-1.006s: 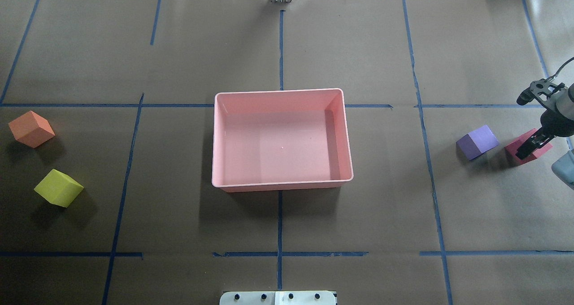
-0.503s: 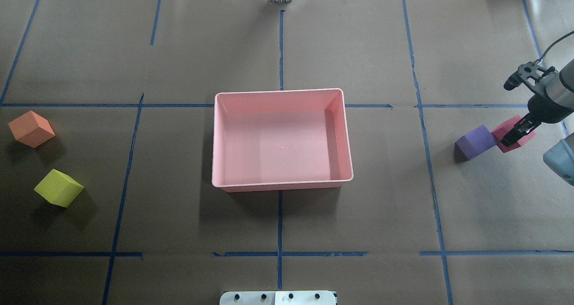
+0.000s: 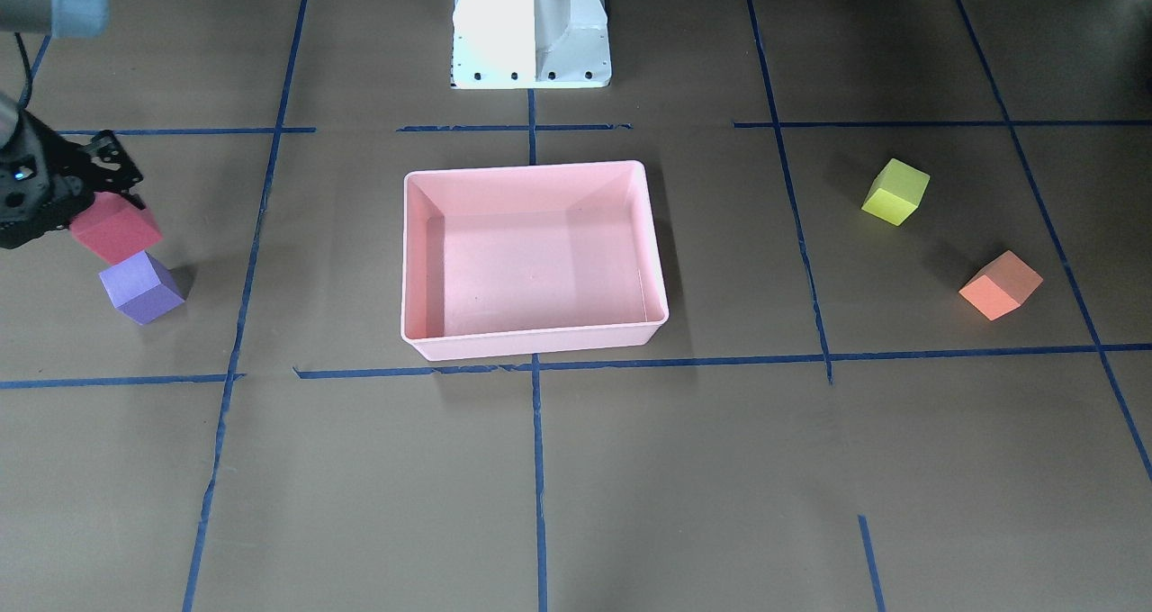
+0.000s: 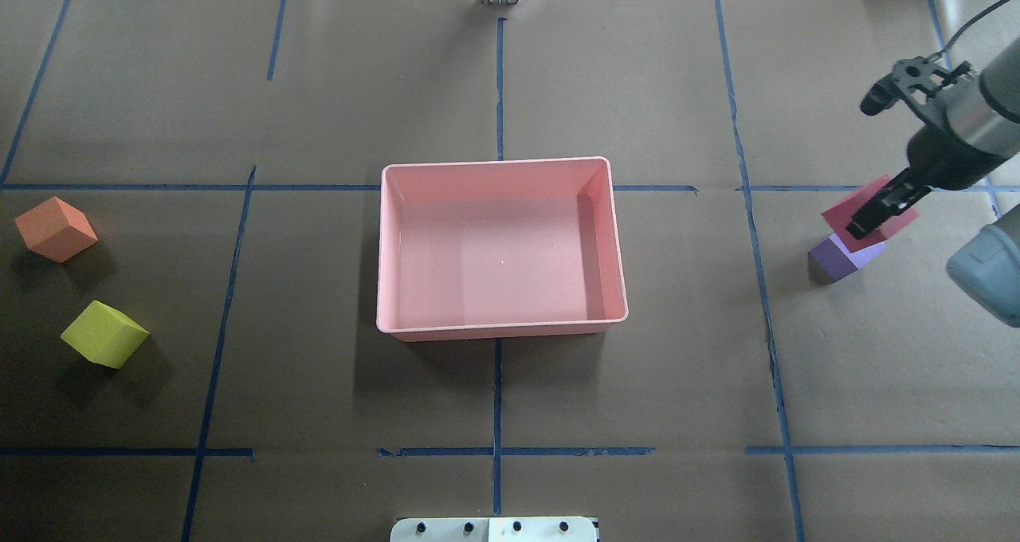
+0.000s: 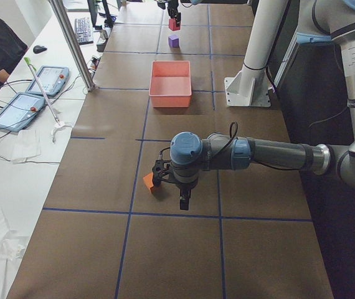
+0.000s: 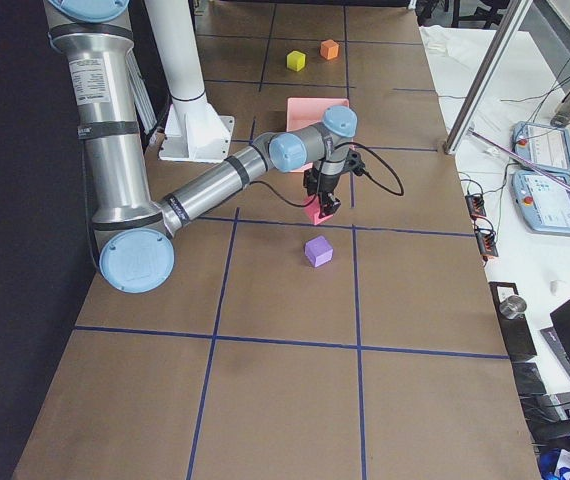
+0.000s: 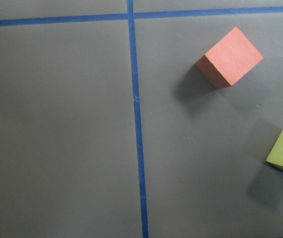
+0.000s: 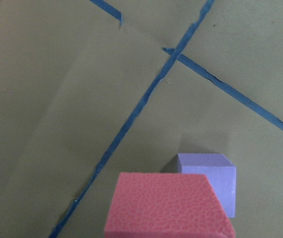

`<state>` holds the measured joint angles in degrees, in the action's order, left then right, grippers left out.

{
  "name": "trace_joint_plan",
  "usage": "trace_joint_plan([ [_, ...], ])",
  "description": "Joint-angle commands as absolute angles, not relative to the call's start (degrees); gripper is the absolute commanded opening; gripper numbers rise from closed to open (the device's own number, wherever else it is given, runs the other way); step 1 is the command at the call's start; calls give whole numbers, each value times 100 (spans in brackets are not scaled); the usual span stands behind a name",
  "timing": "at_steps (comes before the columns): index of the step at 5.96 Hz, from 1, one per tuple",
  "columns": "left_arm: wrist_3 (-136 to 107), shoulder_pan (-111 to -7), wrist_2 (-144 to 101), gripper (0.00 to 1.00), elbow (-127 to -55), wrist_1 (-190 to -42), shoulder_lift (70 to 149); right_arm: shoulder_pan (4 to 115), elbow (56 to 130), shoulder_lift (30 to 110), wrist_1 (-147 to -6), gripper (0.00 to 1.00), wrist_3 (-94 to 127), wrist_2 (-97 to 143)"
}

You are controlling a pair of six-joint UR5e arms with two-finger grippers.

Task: Place blocks into pink bin with both arms
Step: 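Carry the red-pink cube into the pink bin and open the right gripper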

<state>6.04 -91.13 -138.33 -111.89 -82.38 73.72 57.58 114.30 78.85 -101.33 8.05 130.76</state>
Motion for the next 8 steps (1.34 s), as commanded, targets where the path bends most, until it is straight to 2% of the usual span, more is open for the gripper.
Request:
trace_joint_plan([
  [1, 589, -9088, -13834, 100, -11188, -8288, 7400, 4586, 11488, 6686, -10178, 4, 3100, 12843],
  [3, 580, -8948, -14452, 100, -11180, -8515, 7453, 3590, 11051, 5796, -9864, 11, 5349, 11967],
  [4, 580, -8799, -14780, 100, -11180, -8638, 7471, 3290, 10500, 5679, -8983, 93, 6336, 11884],
  [5, 563, -8554, -14783, 100, -11180, -9092, 7471, 3052, 10233, 5669, -8408, 99, 6824, 11543],
  [8, -474, -6879, -14147, 100, -10988, -10849, 7708, 2971, 10222, 5704, -8587, 100, 6856, 11452],
])
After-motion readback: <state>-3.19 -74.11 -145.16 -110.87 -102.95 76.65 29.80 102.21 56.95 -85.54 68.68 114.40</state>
